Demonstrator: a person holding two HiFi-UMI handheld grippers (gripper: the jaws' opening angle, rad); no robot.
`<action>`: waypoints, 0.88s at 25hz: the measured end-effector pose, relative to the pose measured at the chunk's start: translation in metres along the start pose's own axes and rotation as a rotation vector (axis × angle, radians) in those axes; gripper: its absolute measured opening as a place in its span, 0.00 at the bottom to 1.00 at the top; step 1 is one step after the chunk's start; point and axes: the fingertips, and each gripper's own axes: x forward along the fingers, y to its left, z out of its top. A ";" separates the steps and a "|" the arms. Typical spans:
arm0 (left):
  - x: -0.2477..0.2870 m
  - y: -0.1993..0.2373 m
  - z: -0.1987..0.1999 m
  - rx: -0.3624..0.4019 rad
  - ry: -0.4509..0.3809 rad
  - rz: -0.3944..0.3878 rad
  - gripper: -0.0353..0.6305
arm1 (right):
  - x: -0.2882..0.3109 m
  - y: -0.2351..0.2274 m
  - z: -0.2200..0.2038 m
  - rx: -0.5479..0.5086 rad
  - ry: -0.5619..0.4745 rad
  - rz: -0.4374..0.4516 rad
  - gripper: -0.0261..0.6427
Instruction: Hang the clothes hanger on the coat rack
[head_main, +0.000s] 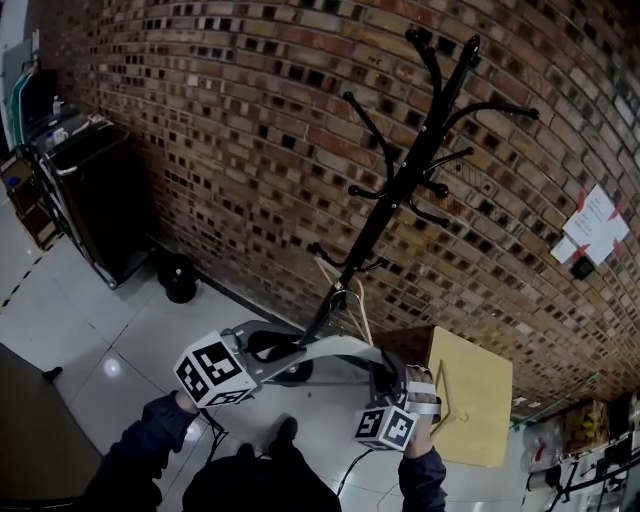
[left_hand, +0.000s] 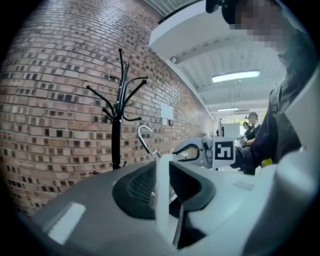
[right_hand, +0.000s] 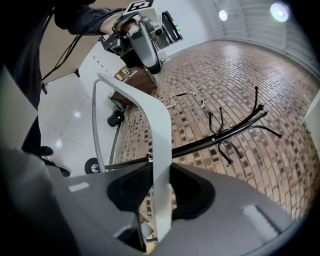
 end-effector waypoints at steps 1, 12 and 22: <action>-0.004 0.007 0.002 0.005 -0.010 0.019 0.18 | 0.004 -0.005 -0.001 -0.006 0.002 -0.012 0.21; 0.011 0.078 0.057 0.033 -0.165 0.118 0.18 | 0.035 -0.091 -0.016 -0.049 0.033 -0.178 0.21; 0.031 0.135 0.123 0.122 -0.253 0.194 0.18 | 0.049 -0.194 -0.021 -0.050 -0.022 -0.306 0.21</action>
